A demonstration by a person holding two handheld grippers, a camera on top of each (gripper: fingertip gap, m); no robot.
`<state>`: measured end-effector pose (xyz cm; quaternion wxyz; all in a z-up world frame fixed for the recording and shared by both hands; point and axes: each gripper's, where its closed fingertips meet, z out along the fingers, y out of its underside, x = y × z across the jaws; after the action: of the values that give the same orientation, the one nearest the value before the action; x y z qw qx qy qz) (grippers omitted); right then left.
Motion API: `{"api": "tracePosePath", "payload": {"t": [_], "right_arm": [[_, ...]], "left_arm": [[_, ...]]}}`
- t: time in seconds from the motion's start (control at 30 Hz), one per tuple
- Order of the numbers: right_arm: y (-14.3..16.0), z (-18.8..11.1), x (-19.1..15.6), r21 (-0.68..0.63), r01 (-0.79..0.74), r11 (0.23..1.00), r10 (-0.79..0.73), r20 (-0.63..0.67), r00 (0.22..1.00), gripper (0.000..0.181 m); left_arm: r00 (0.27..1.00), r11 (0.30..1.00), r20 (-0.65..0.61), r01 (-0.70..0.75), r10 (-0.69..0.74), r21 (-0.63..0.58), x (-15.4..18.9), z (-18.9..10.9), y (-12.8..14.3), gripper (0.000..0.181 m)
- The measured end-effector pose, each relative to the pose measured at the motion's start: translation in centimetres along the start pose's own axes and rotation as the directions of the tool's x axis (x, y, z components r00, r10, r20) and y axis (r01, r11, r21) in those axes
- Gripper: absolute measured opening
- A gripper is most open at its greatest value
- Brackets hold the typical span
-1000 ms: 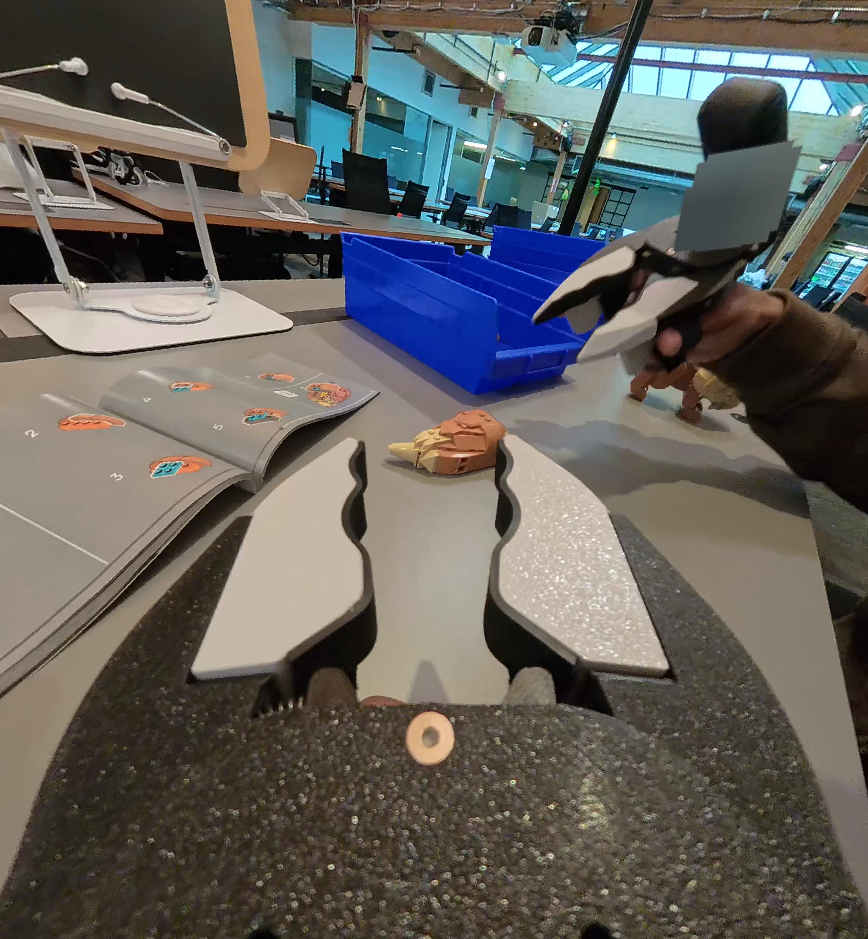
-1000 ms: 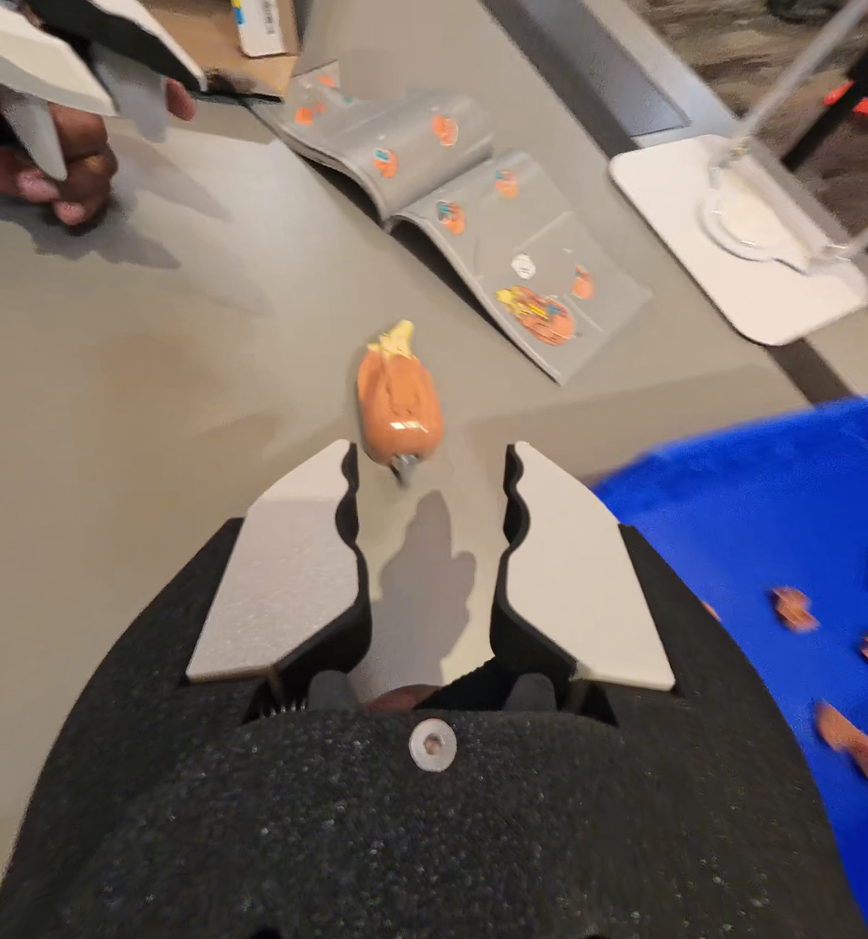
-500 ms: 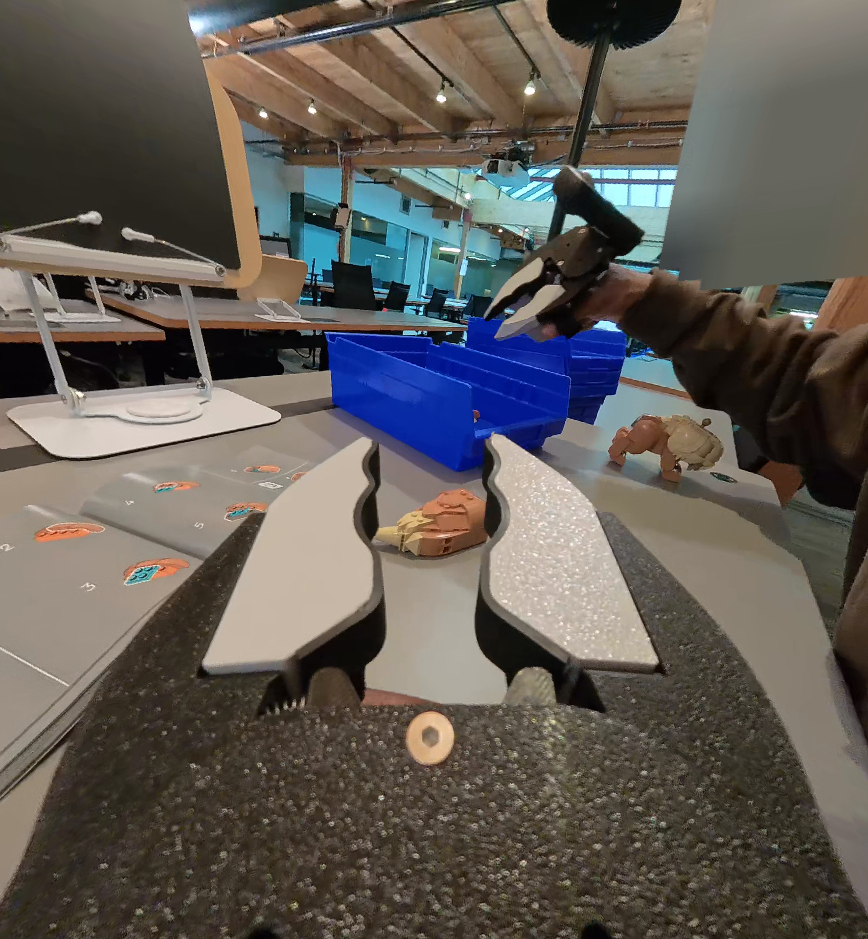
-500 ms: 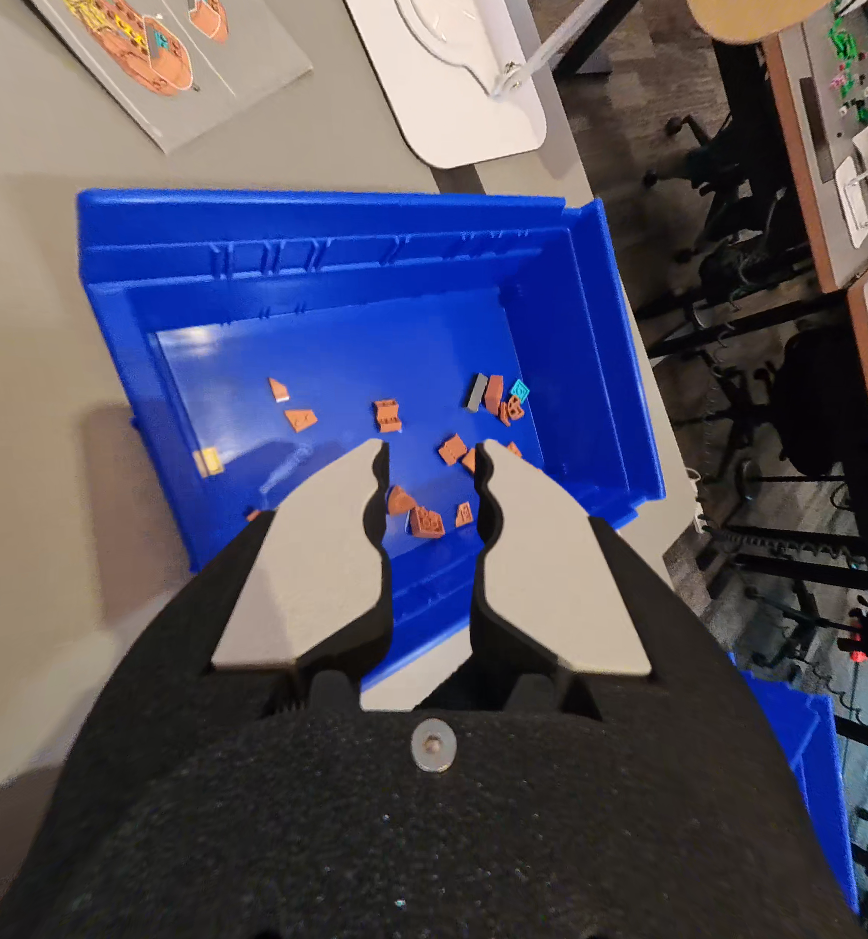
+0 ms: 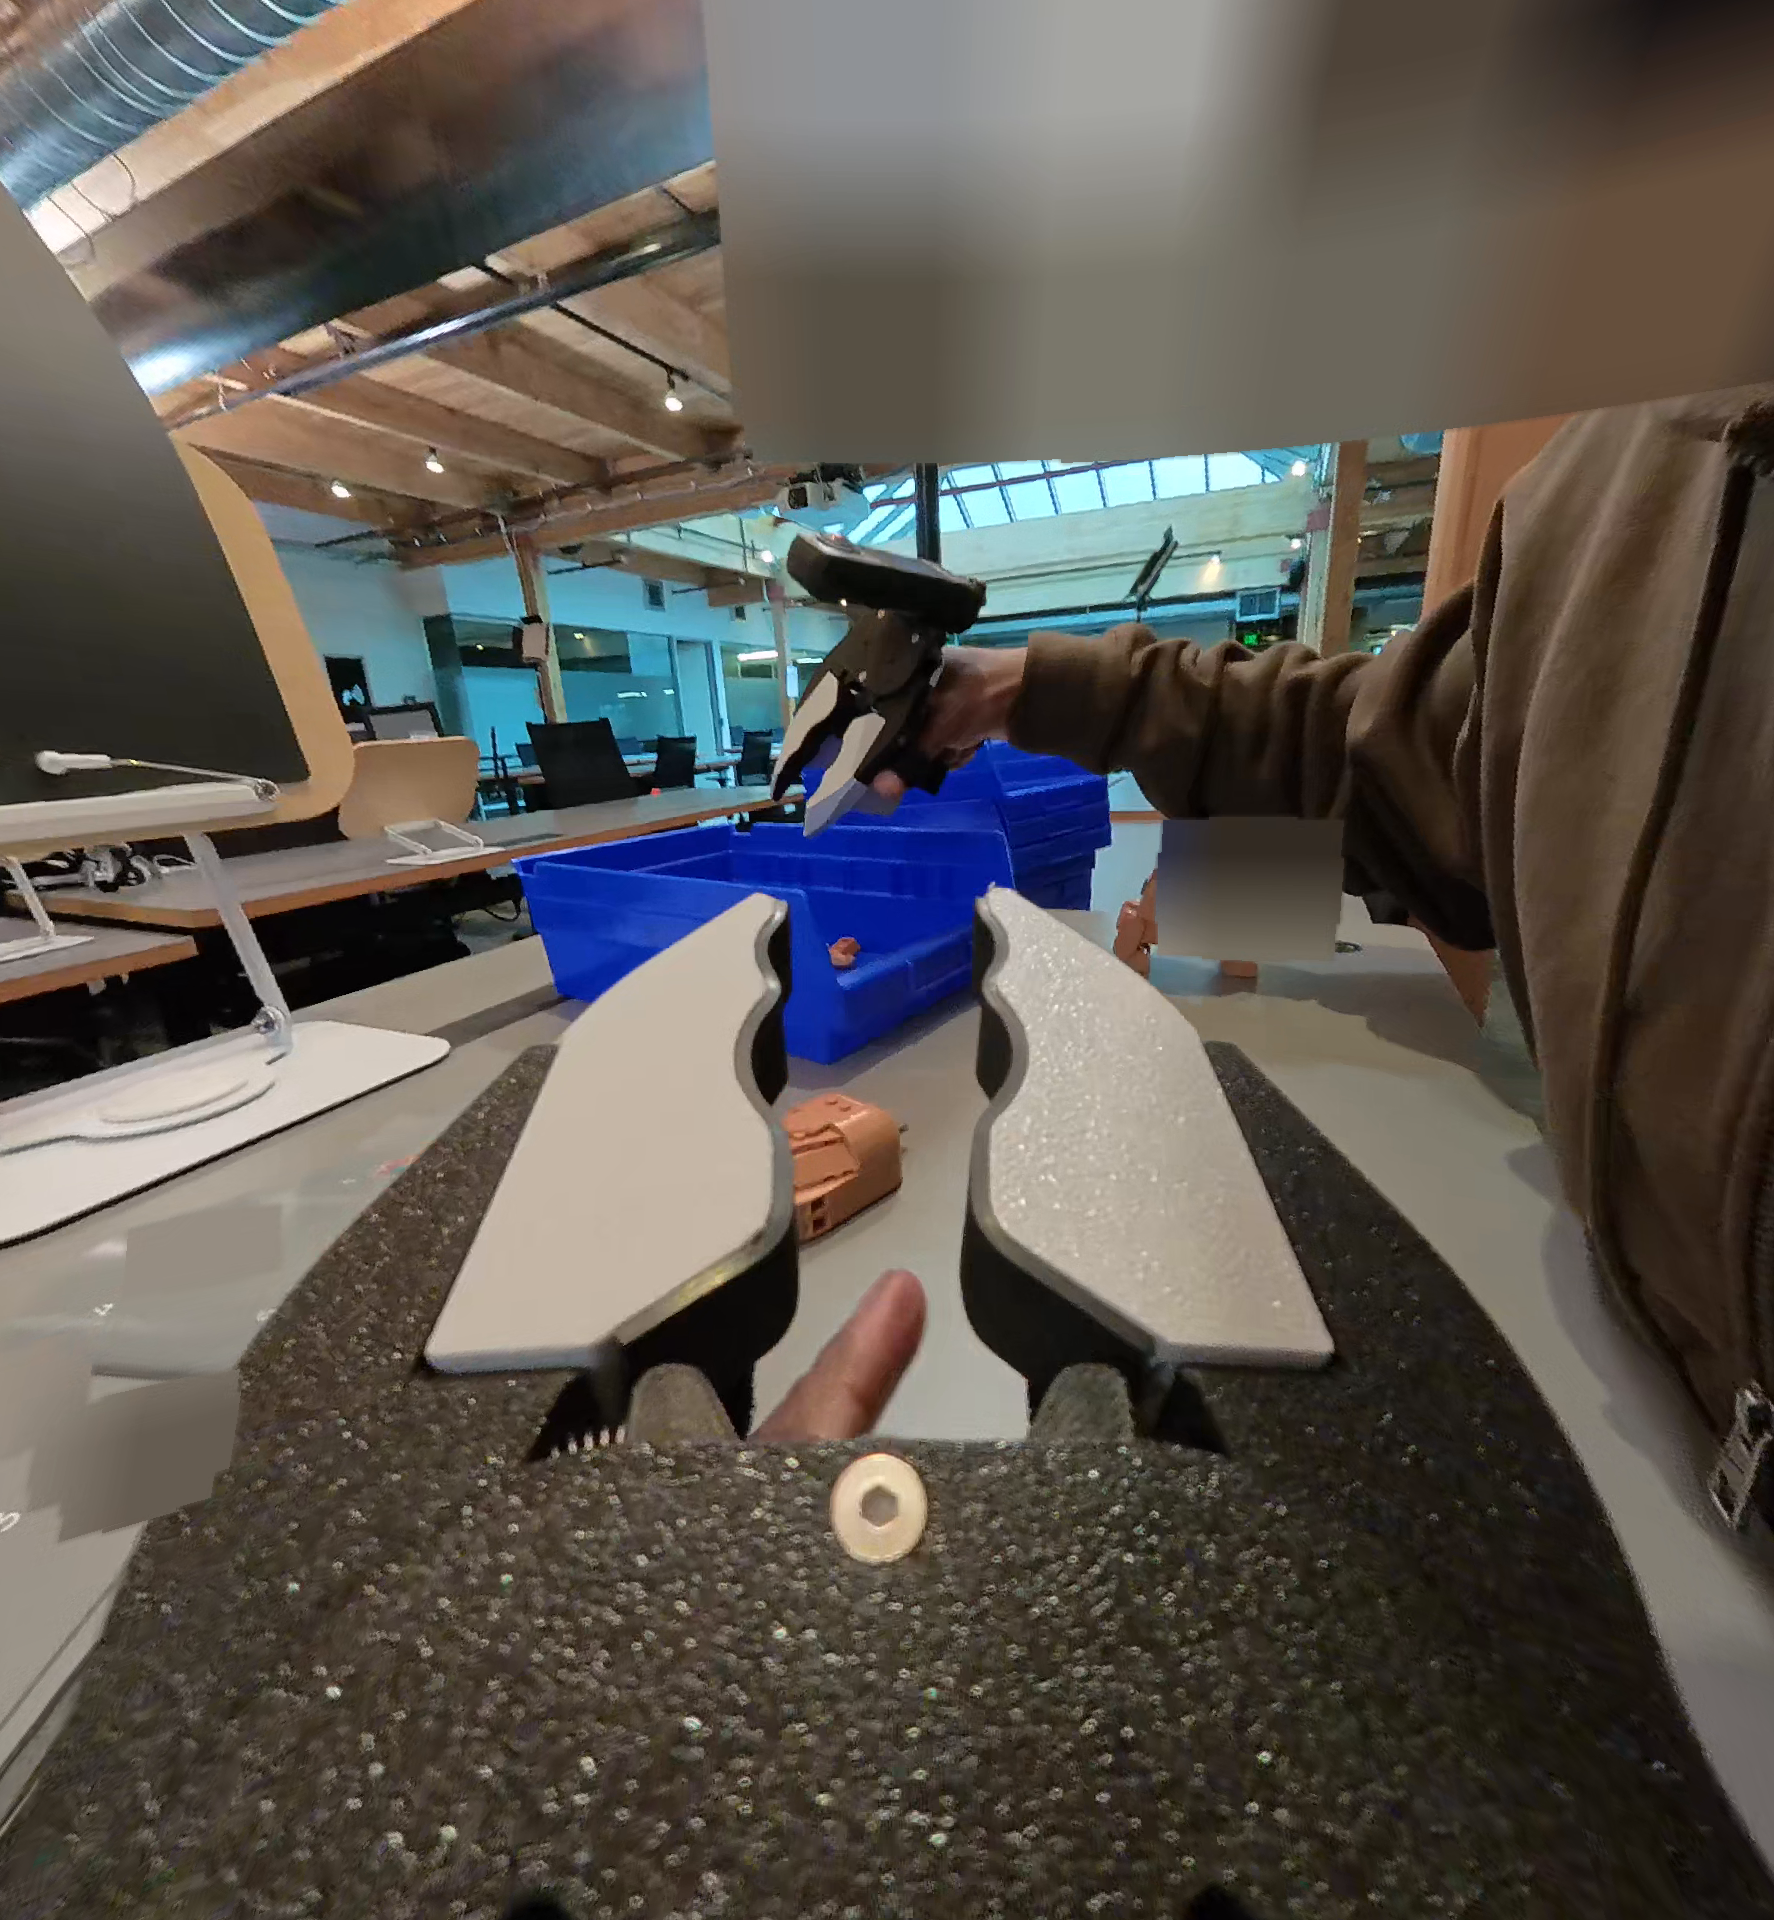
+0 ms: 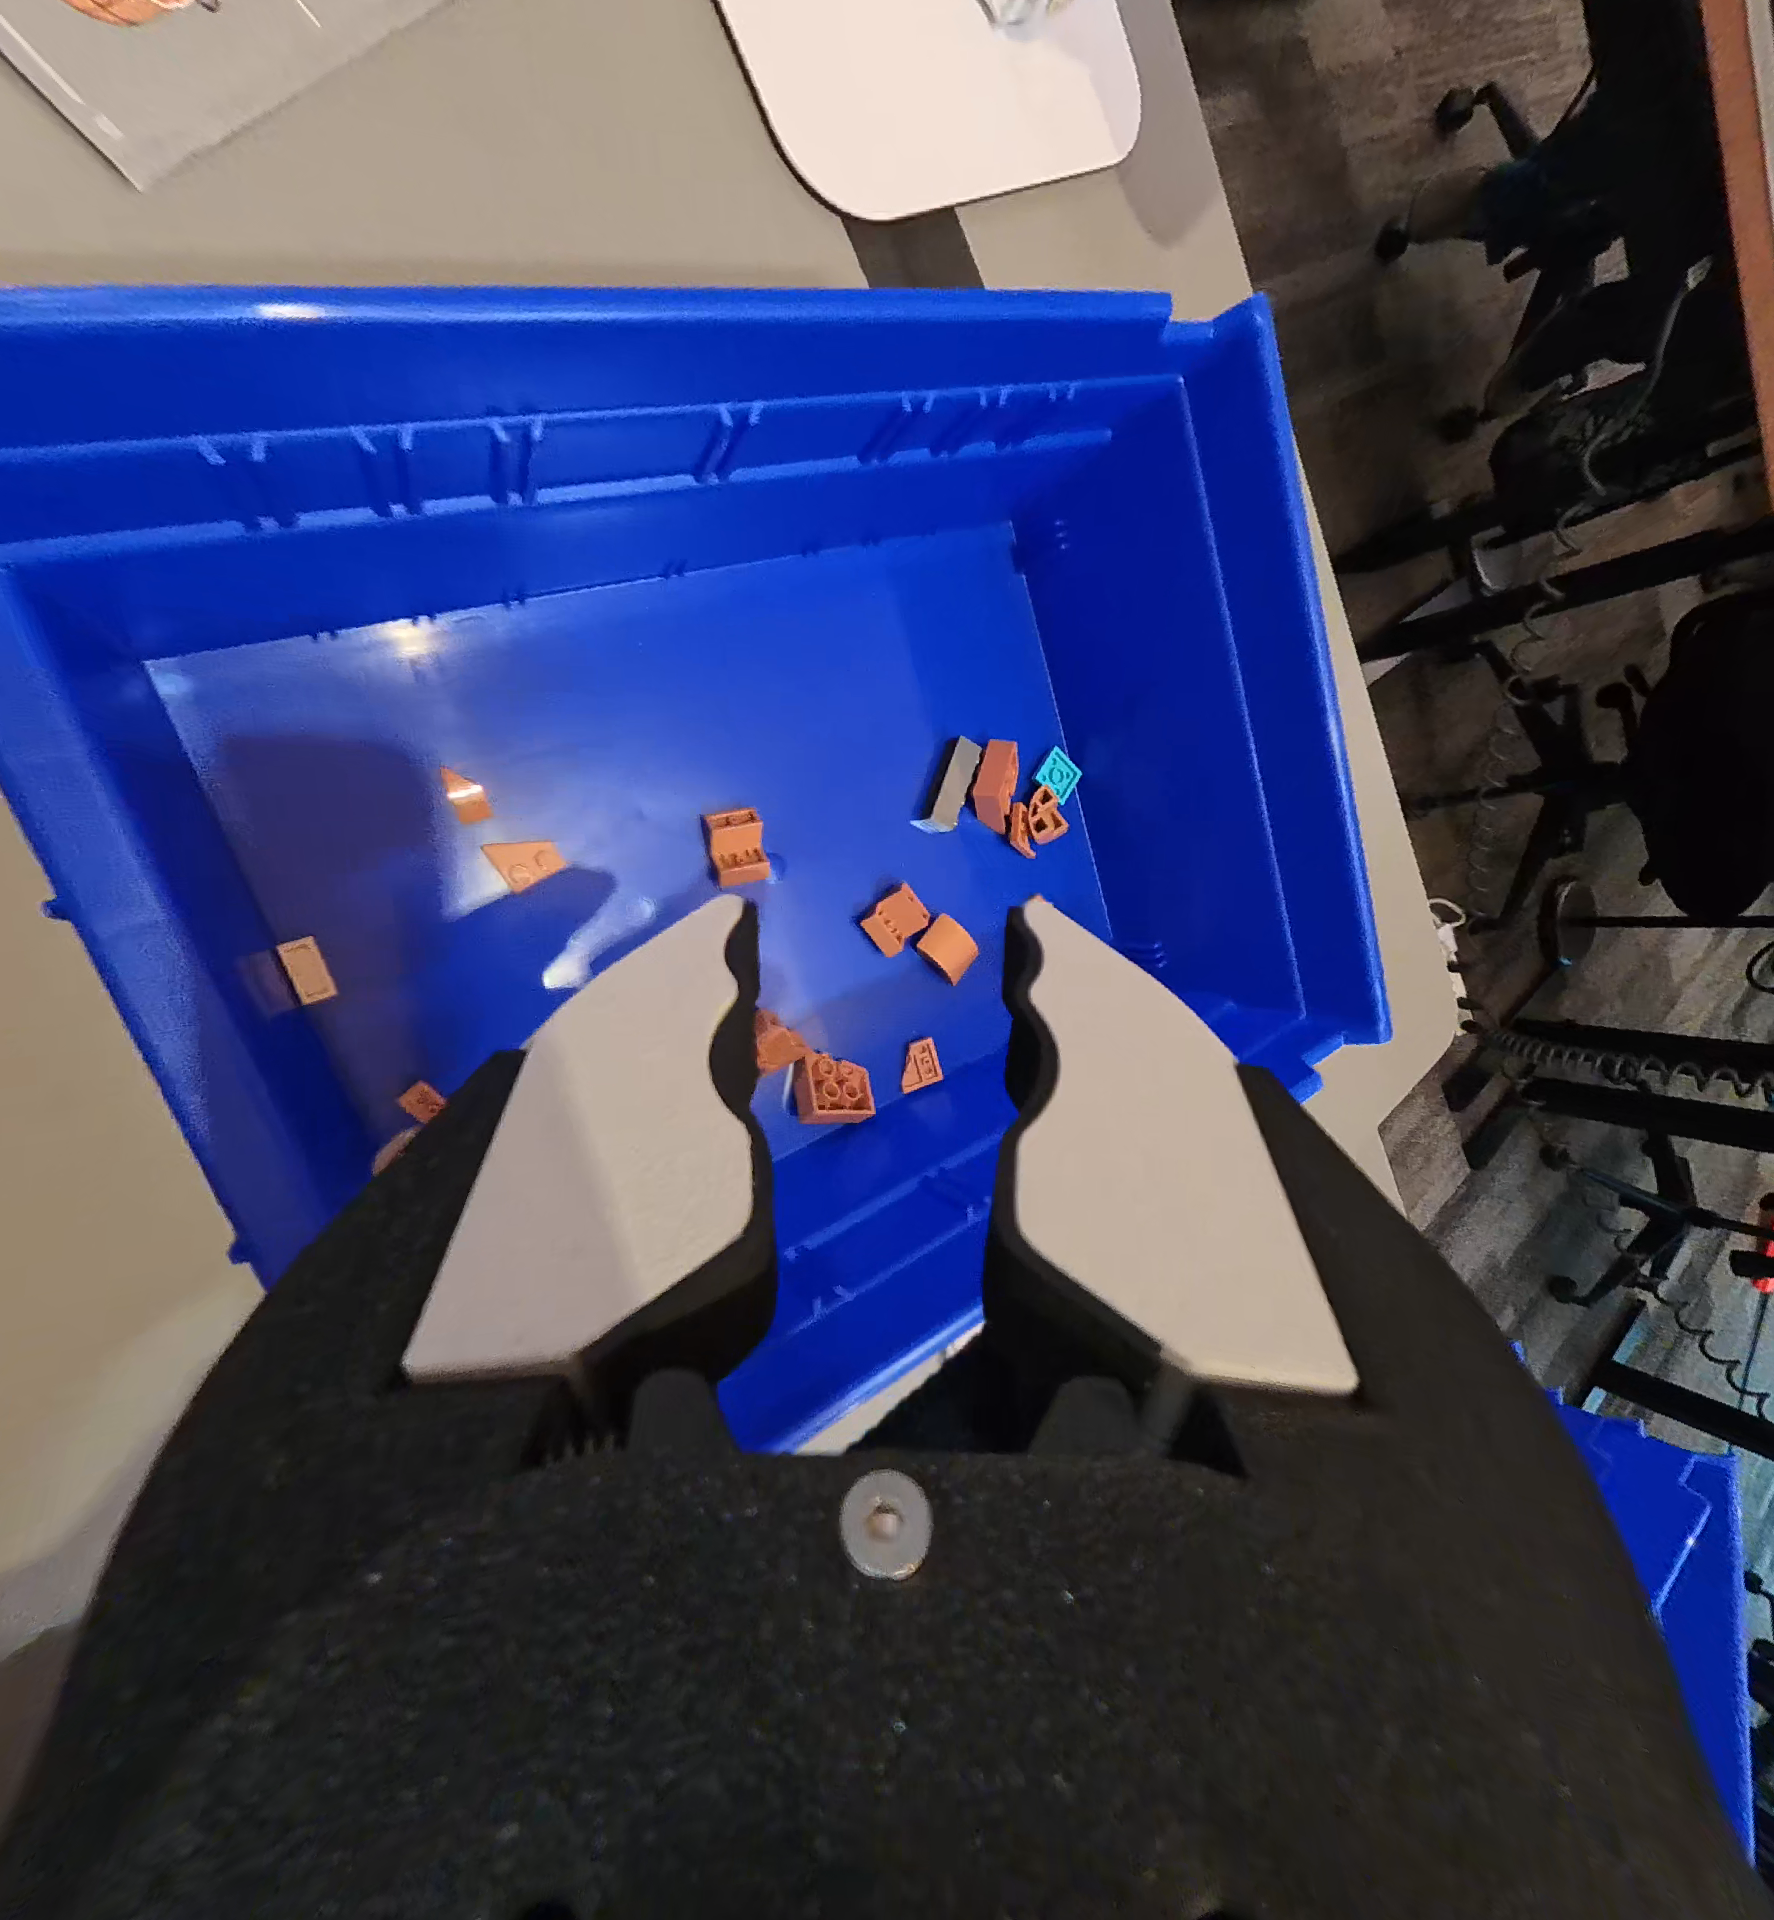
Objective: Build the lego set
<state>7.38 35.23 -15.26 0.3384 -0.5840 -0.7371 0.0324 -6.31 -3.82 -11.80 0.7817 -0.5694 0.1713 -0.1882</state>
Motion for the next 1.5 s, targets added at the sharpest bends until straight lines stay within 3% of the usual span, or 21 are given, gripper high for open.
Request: {"api": "tracePosePath", "payload": {"t": [0.1, 0.3, 0.53, 1.5], "right_arm": [[0.2, 0.0, 0.3, -0.009, -0.008, 1.0, 0.008, -0.005, 1.0, 0.048], [0.9, -0.1, 0.9, -0.044, -0.015, 0.999, 0.014, -0.021, 1.0, 0.05], [1.2, -0.5, 0.7, -0.082, 0.003, 0.997, -0.006, -0.027, 1.0, 0.051], [2.1, 0.7, -0.5, -0.17, 0.126, 0.977, -0.113, 0.084, 0.99, 0.047]], "left_arm": [[1.0, 0.997, 0.012, -0.023, 0.023, 0.068, 0.2, -0.3, -1.3, 0.032], [0.987, 0.997, 0.158, -0.024, 0.012, 0.071, -2.0, -0.9, -1.7, 0.028], [0.961, 1.0, 0.276, -0.004, 0.012, -0.03, -3.9, -1.5, -0.7, 0.027], [0.98, 0.992, 0.197, 0.05, -0.027, -0.113, -2.3, -1.3, 0.8, 0.026]]}}
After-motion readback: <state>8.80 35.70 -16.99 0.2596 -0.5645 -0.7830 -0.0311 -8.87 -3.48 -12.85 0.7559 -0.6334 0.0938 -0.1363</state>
